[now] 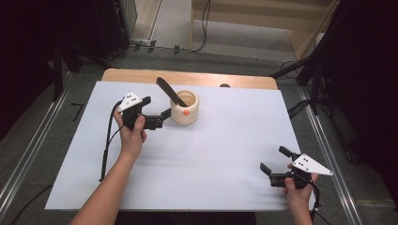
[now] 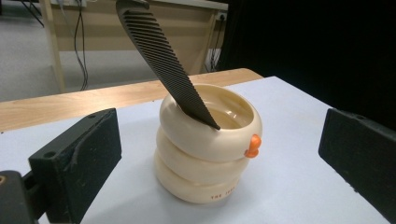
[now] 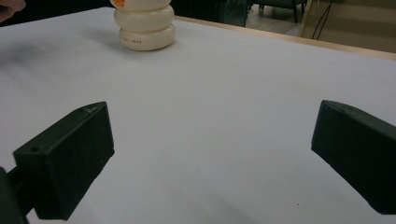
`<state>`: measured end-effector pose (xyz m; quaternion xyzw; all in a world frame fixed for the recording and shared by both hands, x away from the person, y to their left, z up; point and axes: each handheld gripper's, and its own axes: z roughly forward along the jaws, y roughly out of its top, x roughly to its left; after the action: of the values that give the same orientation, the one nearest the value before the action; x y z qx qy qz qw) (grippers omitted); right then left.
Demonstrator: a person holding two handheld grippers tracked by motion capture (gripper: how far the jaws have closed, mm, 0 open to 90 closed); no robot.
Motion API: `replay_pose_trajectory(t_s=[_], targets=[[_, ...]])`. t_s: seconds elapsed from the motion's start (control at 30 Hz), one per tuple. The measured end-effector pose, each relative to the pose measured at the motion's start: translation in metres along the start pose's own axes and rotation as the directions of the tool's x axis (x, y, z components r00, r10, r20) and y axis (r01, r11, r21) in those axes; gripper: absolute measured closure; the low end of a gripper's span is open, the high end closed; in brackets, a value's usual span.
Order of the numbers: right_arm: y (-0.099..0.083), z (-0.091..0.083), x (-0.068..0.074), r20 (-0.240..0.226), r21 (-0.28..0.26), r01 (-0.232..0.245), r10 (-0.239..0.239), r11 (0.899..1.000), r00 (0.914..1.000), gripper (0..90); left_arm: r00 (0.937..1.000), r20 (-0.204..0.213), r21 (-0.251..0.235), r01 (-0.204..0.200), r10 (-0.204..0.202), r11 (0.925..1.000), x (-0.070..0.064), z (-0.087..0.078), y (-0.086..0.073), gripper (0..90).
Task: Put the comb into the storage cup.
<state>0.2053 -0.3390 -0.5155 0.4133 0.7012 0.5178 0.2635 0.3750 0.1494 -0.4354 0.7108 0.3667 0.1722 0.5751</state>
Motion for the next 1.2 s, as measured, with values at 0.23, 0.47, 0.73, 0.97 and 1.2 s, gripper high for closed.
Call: replay_pose_trajectory(t_s=[0.23,0.47,0.73,0.97,1.2], targets=[[0.0,0.0,0.0,-0.001,-0.001,-0.001,0.001,1.0,1.0,0.0,0.9999,0.008,-0.012,-0.015,0.015,0.9998,-0.003,-0.013,-0.004,0.0],[0.0,0.0,0.0,-0.001,0.0,-0.002,0.002,1.0,1.0,0.0,0.9997,0.005,-0.013,-0.023,0.023,0.9997,-0.004,-0.025,-0.013,0.0],[0.0,0.0,0.0,0.001,0.001,-0.001,0.001,1.0,1.0,0.0,0.9993,0.005,-0.016,-0.036,0.036,0.9992,-0.003,-0.041,-0.019,0.0],[0.0,0.0,0.0,0.001,0.001,-0.003,0.003,1.0,1.0,0.0,0.9988,-0.002,-0.01,-0.049,0.049,0.9987,-0.003,-0.054,-0.026,0.0],[0.0,0.0,0.0,0.003,0.001,-0.001,0.001,1.0,1.0,0.0,0.9982,-0.018,-0.006,-0.057,0.057,0.9984,-0.002,-0.067,-0.035,0.0]])
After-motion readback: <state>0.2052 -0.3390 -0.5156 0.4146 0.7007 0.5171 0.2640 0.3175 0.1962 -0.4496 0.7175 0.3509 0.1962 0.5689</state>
